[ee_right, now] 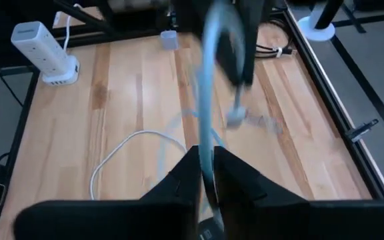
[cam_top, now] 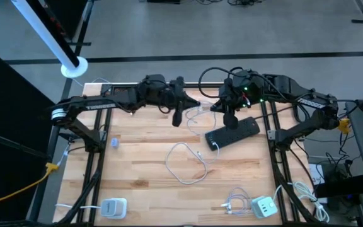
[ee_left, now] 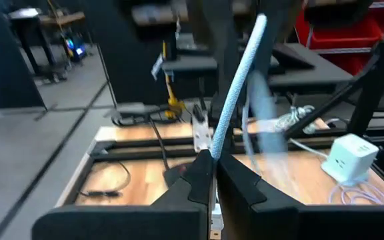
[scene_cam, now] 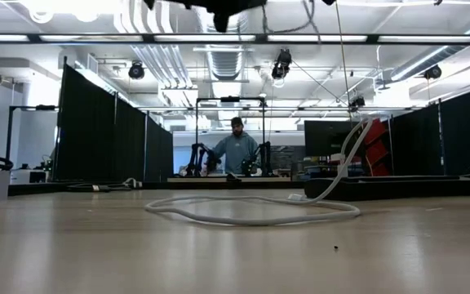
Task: Plug in charger cables
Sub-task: Insert the top right white charger cable into the black outlet extension
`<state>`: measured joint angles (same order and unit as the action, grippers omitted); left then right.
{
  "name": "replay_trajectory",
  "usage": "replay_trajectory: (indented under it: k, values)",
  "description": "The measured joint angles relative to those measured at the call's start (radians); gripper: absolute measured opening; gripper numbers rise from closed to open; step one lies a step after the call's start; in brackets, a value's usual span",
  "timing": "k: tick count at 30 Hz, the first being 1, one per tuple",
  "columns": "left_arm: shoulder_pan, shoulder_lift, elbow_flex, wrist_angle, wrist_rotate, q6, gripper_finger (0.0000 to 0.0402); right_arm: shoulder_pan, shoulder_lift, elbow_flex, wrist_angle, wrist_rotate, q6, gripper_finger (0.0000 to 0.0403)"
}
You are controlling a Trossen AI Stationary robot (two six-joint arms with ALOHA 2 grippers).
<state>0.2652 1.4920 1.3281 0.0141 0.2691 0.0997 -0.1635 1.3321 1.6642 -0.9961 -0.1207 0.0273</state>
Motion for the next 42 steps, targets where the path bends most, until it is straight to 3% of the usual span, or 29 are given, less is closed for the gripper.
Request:
replay_trajectory:
  k: [6,14,21,27,34,42]
  values:
    - [0.015,-0.124,0.000,-0.069,0.012,0.063,0.0000,0.002,-0.034,0.000,0.037,-0.003,-0.002,0.0115]
    - [0.026,-0.248,0.000,-0.059,0.277,0.094,0.0000,0.006,-0.067,0.001,0.328,-0.024,-0.105,0.0163]
    - [0.039,-0.268,-0.001,-0.033,0.462,0.003,0.0000,0.006,0.012,0.001,0.491,-0.037,-0.119,0.0149]
    - [0.039,-0.254,-0.001,-0.032,0.466,-0.048,0.0000,0.004,0.088,0.001,0.566,-0.043,-0.046,0.0126]
    - [0.039,-0.228,-0.001,-0.037,0.467,-0.107,0.0000,0.005,0.098,0.000,0.505,-0.209,-0.047,0.0102]
    - [0.035,-0.167,-0.002,-0.037,0.482,-0.150,0.0000,0.001,0.098,0.000,0.468,-0.257,-0.077,0.0086]
